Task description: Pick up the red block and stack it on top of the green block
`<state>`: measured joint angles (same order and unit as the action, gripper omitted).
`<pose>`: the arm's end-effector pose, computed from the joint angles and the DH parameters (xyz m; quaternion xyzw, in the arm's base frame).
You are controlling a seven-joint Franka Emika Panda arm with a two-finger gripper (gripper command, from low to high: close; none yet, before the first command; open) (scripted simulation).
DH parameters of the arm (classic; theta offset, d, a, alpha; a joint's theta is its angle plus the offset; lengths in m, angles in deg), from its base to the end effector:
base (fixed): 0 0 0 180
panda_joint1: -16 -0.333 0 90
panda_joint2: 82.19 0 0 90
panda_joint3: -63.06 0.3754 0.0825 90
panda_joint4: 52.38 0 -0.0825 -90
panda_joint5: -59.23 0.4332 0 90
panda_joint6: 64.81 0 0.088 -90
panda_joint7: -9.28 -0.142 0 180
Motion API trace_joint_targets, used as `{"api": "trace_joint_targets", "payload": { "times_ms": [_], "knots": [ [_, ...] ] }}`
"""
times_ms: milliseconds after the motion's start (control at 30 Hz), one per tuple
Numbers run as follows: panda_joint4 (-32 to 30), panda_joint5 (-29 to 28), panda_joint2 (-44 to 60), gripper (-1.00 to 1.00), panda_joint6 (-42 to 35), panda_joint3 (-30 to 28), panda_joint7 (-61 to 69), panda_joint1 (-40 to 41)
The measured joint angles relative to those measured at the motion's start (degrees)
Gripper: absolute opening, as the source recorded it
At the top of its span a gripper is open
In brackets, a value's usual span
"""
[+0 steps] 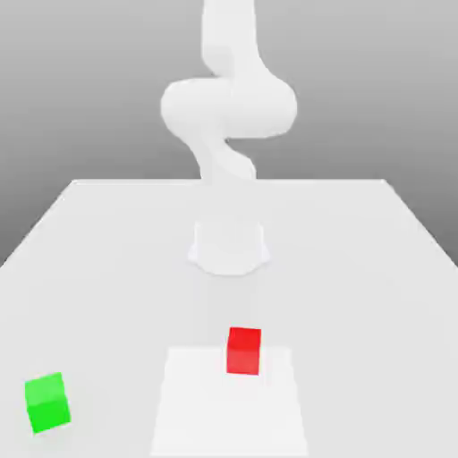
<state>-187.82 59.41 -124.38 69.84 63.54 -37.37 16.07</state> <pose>0.4061 0.0041 0.6760 -0.8601 0.3679 -0.3247 0.1397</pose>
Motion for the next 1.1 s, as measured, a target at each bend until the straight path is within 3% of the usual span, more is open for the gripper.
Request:
{"api": "trace_joint_targets", "payload": {
  "times_ms": [567, 800, 833, 1100],
  "knots": [
    [-29.84, 1.01, 34.13, 0.00, 25.76, 3.82, -7.45, 0.14],
    [-29.80, -3.36, 51.79, 0.00, 40.19, 1.35, -11.22, -1.38],
    [-29.66, -3.55, 52.86, -1.00, 41.12, 0.94, -11.36, -1.75],
    [-29.90, -3.40, 51.21, -1.00, 39.73, 1.57, -11.28, -1.19]
  ]
}}
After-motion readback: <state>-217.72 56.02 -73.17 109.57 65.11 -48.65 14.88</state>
